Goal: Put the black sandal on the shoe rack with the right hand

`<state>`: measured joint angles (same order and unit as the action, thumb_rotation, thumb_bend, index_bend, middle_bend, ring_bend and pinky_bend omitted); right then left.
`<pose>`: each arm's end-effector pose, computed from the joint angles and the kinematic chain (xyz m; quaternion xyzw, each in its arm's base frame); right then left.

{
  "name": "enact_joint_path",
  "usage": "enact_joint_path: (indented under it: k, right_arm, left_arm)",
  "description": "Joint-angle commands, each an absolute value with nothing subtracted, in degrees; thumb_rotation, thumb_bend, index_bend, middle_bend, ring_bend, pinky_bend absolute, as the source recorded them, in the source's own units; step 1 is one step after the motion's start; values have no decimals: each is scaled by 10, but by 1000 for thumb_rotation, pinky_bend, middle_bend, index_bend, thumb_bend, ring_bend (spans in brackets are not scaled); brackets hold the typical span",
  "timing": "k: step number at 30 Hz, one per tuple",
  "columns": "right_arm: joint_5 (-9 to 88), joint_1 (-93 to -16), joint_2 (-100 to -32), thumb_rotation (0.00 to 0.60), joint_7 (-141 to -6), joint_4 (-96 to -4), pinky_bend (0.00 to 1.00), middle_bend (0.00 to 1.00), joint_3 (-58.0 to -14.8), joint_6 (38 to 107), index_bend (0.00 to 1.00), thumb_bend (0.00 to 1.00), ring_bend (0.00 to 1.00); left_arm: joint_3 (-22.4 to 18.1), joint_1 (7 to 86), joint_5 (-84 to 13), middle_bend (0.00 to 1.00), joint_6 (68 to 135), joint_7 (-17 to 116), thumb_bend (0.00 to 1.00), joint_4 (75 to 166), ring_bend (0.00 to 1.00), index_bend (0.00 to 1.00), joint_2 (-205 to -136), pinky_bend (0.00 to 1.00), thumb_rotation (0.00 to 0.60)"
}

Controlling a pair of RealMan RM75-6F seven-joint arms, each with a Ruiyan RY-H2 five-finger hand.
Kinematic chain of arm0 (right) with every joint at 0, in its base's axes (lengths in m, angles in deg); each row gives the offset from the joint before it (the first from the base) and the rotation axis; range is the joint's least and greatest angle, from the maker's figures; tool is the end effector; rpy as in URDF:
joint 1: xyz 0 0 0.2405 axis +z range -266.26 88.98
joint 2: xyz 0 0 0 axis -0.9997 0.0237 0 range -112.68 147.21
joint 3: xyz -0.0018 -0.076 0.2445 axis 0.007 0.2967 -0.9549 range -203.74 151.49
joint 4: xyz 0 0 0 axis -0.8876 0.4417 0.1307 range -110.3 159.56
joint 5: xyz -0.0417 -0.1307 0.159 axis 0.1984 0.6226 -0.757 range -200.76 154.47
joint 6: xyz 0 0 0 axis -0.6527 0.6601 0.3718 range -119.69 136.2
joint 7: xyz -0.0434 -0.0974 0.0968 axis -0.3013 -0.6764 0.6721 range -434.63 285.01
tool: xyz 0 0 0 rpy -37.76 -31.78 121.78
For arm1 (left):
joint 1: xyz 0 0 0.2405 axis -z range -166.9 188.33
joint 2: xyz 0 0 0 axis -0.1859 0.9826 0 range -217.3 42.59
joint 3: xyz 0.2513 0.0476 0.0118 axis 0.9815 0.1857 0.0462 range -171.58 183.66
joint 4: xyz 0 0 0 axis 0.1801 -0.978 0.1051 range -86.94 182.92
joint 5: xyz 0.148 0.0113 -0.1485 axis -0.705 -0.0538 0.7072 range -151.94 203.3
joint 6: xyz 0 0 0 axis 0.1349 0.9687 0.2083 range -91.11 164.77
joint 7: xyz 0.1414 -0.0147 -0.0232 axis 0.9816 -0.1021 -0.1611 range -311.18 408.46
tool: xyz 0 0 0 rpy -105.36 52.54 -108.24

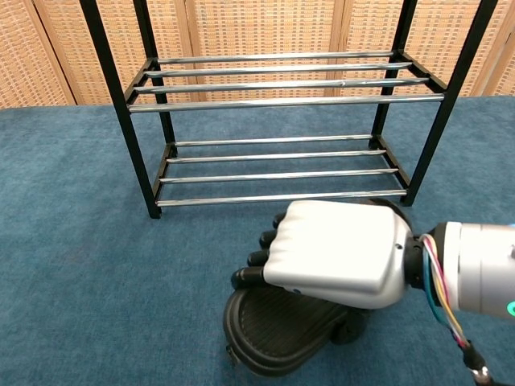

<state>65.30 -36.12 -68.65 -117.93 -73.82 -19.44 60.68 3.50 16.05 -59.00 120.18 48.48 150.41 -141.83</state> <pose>-0.0814 -0.2358 -0.0497 0.9212 0.0111 0.3119 0.2323 -0.2902 0.1801 0.1914 -0.5962 -0.4023 -0.3819 0.5804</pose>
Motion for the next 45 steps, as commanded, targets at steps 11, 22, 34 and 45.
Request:
enact_joint_path:
  k: [11, 22, 34, 45]
  right_arm:
    - [821, -229, -675, 600, -1021, -519, 396, 443, -218, 538, 496, 595, 382]
    - [848, -200, -705, 600, -921, -406, 399, 437, -208, 544, 496, 649, 382]
    - [873, -186, -752, 600, -877, -287, 399, 415, -197, 575, 496, 658, 369]
    - [876, -182, -764, 600, -877, -258, 399, 369, -191, 581, 496, 659, 308]
  left_arm:
    - [25, 178, -554, 0, 1166, 478, 219, 1496, 0, 0, -1420, 0, 600]
    - [19, 194, -527, 0, 1135, 489, 219, 1492, 0, 0, -1425, 0, 600]
    - [15, 202, -504, 0, 1120, 498, 220, 1488, 0, 0, -1429, 0, 600]
    - [17, 203, -504, 0, 1120, 504, 220, 1490, 0, 0, -1430, 0, 600]
